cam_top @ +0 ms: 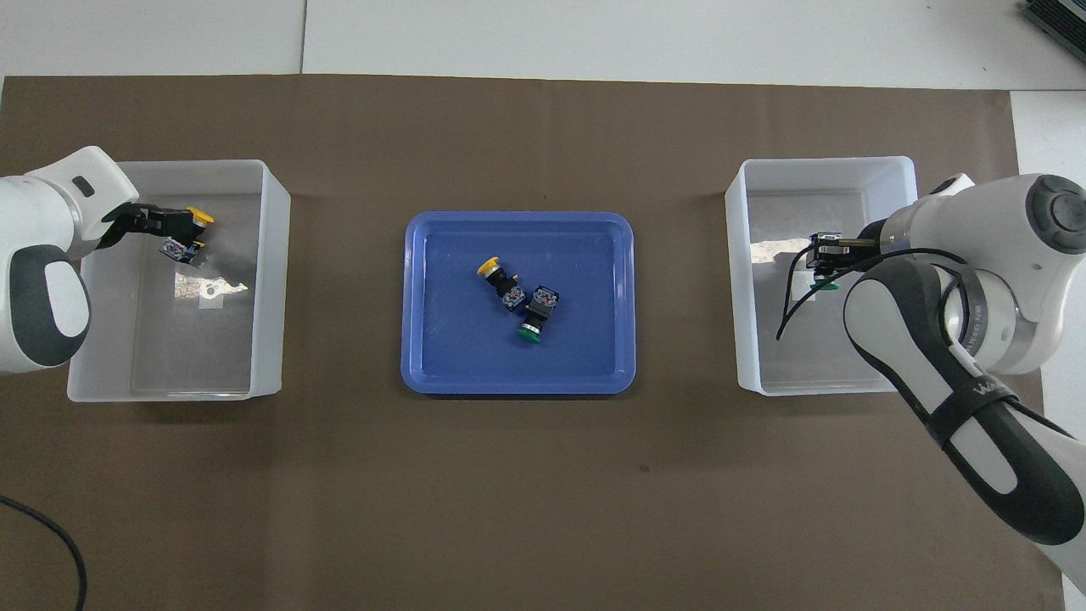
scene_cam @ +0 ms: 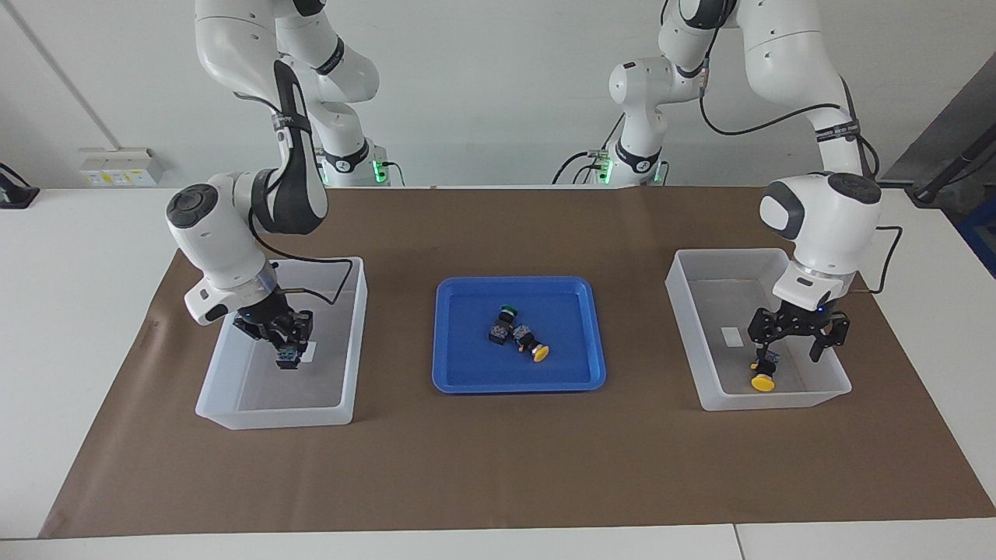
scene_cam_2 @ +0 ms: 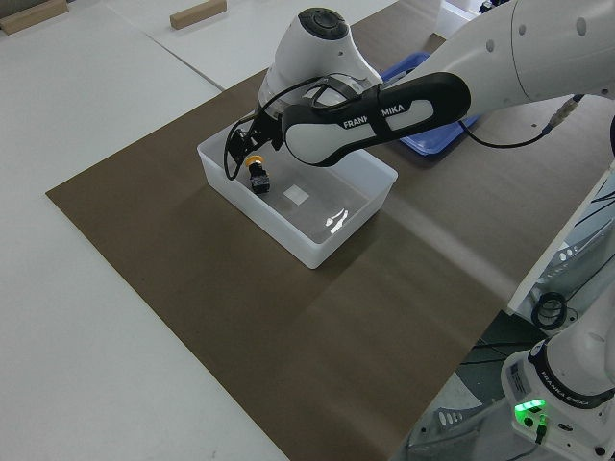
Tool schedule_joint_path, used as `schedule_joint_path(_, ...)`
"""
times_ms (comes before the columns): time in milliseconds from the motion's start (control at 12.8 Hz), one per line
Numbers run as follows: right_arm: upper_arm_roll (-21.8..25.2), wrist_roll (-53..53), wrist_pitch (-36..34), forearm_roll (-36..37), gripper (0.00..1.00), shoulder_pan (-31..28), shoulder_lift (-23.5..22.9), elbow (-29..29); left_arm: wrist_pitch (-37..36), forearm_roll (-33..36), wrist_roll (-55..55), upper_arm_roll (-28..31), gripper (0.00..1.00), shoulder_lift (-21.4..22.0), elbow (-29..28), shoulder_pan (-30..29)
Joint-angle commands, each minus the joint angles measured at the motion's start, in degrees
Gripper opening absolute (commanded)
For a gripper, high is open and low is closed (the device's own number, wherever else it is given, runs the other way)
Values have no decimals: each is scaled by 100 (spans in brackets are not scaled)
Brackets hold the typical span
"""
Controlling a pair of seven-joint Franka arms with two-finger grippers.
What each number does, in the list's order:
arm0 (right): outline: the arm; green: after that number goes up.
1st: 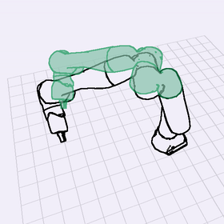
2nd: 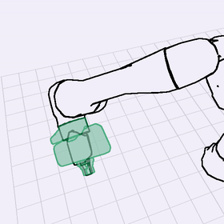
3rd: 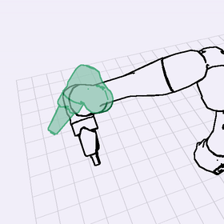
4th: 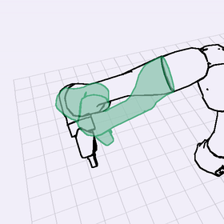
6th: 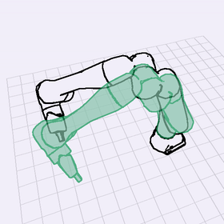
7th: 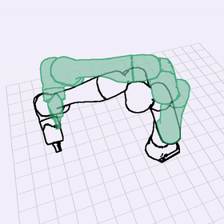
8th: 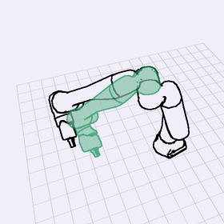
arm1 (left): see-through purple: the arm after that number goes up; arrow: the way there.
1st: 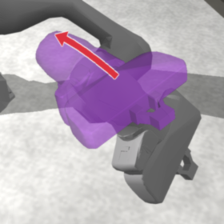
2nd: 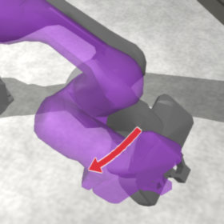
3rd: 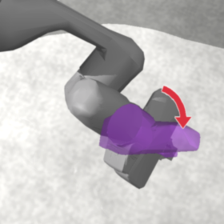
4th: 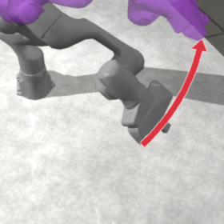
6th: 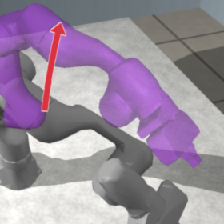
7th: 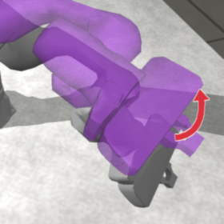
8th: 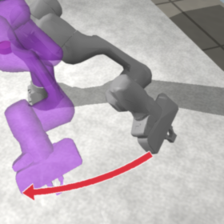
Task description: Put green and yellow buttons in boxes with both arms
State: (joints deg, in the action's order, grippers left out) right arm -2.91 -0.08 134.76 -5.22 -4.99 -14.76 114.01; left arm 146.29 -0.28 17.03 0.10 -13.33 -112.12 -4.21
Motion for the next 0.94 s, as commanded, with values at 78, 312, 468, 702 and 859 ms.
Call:
schedule_joint_path(78,-78,148,603,56,100,-134,79,420,-1451,19,-769,17,100,664,250,525)
schedule_joint_path(312,-69,131,395,56,100,-56,201,202,-1701,19,-1918,8,100,753,357,1122)
schedule_joint_path(468,-113,96,-332,56,100,-37,281,-376,-1648,19,-2850,-18,100,753,313,1561)
schedule_joint_path(702,-131,52,-1011,56,100,120,403,-949,-1429,19,-4309,-19,100,726,208,2352)
schedule_joint_path(859,-131,-315,-1441,73,100,261,614,-1117,-1114,19,-5135,-19,100,665,94,2748)
